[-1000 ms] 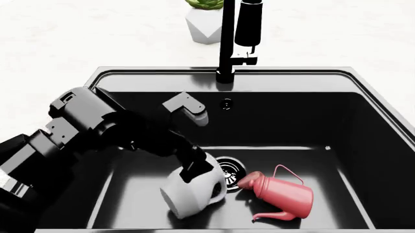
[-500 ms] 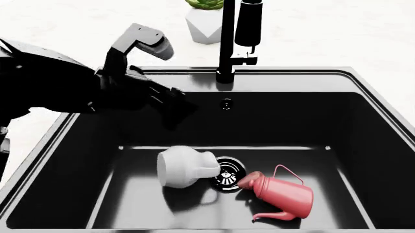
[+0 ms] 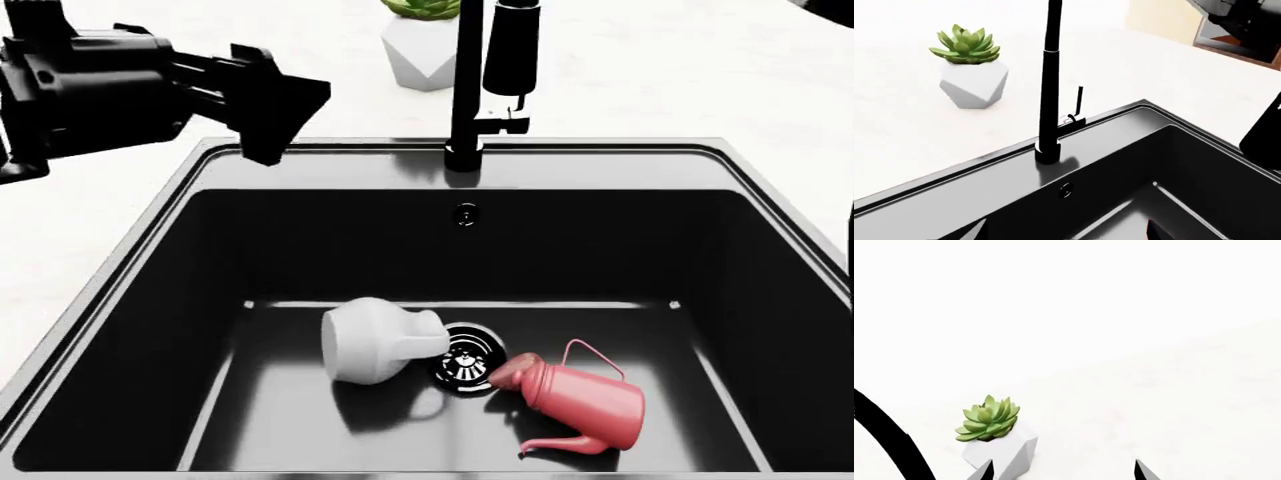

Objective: Pick the jug and teapot and place them in the sink. Then turn on the water.

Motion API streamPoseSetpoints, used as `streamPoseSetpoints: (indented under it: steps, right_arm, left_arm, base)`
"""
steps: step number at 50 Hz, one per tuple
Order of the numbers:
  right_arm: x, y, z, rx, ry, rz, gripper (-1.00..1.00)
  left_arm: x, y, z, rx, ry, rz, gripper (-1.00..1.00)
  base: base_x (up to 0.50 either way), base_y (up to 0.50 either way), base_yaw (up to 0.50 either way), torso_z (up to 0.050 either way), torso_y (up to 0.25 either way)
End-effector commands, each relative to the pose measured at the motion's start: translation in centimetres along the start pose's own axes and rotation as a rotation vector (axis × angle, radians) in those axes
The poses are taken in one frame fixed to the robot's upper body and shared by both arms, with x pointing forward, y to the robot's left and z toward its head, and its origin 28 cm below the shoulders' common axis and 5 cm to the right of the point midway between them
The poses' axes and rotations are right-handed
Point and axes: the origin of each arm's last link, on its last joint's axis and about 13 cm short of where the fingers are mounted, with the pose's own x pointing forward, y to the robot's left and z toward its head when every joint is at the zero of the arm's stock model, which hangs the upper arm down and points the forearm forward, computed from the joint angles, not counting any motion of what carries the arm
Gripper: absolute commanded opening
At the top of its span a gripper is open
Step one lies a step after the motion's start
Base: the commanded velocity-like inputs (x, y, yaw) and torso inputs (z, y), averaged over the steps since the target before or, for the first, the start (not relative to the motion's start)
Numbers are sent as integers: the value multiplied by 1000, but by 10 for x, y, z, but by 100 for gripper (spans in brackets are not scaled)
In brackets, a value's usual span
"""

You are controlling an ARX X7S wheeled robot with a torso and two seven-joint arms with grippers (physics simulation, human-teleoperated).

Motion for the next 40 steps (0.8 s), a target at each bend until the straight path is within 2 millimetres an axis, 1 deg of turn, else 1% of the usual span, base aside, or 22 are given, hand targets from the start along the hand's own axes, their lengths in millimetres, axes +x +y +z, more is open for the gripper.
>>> streamPoseSetpoints:
  steps: [1, 6, 9, 13, 20, 29, 40]
  right_arm:
    - [22, 9, -31, -111, 72, -54, 100]
    - [25, 15, -44, -132, 112, -44, 100]
    - [26, 19, -49, -140, 126, -28, 100]
    - [28, 24, -55, -151, 145, -8, 100]
    - [29, 39, -59, -160, 156, 32, 100]
    - [30, 51, -63, -156, 155, 55, 100]
    - [33, 55, -73, -171, 134, 31, 100]
  left_arm:
    - [-31, -7, 15, -7, -107, 74, 100]
    - [-39, -9, 24, -5, -147, 92, 100]
    - [-42, -10, 25, -12, -165, 106, 100]
    - [-43, -10, 23, -20, -175, 117, 100]
    - [-41, -11, 23, -26, -177, 126, 100]
    - [-39, -11, 24, -28, -180, 120, 100]
    - [-39, -11, 24, -27, -182, 102, 100]
  base:
    - [0, 0, 0, 0, 0]
    - [0, 0, 0, 0, 0]
    - [0, 0, 0, 0, 0]
    - [0, 0, 0, 0, 0]
    - [0, 0, 0, 0, 0]
    - [0, 0, 0, 0, 0]
    - [0, 0, 0, 0, 0]
